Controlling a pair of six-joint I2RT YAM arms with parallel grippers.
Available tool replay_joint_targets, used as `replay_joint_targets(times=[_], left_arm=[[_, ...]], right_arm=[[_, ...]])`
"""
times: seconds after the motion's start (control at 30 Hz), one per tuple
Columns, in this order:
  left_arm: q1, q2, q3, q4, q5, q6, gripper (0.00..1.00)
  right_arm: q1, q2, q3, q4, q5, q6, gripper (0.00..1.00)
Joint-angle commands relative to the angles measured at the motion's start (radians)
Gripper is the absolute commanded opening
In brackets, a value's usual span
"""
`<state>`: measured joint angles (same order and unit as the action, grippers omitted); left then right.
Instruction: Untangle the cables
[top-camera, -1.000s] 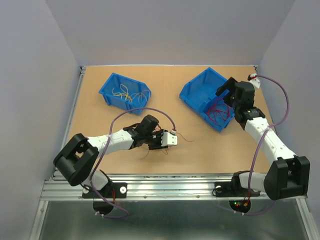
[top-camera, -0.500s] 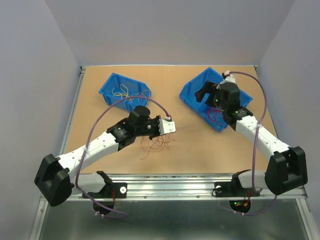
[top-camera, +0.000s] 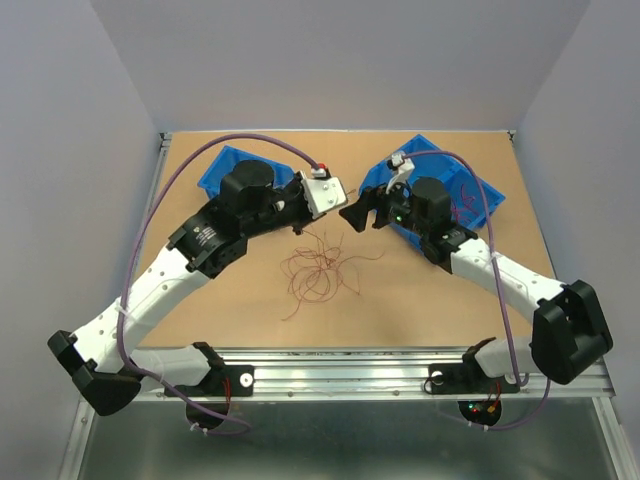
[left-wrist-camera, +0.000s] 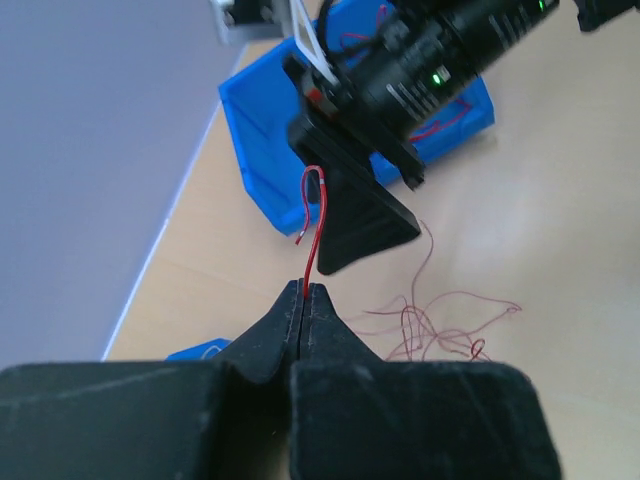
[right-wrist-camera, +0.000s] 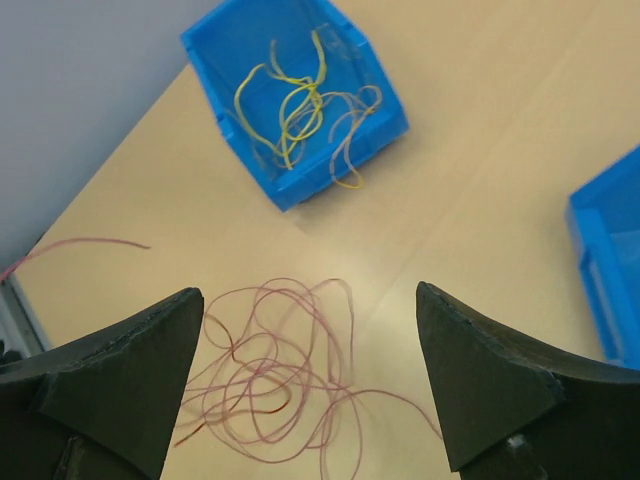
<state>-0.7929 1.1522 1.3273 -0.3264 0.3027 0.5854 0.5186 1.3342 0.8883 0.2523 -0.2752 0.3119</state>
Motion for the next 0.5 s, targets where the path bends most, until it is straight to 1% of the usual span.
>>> replay_joint_targets(times=[0.0,0.1,0.13,0.23,0.33,0.47], left_arm=[[-0.009,-0.025,0.143,-0.046,-0.066,-0.055,0.00],[-0.008,-0.003,0.271,-0.069,-0.103,-0.075,0.00],[-0.008,0.009,0.329,-0.077,-0.115,-0.088,0.00],[-0.009,0.024,0.413,-0.076,-0.168,-0.117,0.00],[-0.008,0.024,0.434,-0.069,-0.172,-0.137,0.00],[-0.011,0.006,0.397,-0.036,-0.145,-0.144,0.00]], right_arm=[[0.037,0.037,-0.002,0.102,-0.120,-0.053,0.91],[0.098,0.068,0.015,0.093,-0.154,-0.091,0.91],[0.112,0.074,0.030,0.082,-0.142,-0.118,0.91],[0.146,0.086,0.043,0.048,-0.101,-0.149,0.91],[0.149,0.073,0.035,0.051,-0.093,-0.151,0.91],[0.149,0.022,-0.009,0.108,-0.122,-0.149,0.92]])
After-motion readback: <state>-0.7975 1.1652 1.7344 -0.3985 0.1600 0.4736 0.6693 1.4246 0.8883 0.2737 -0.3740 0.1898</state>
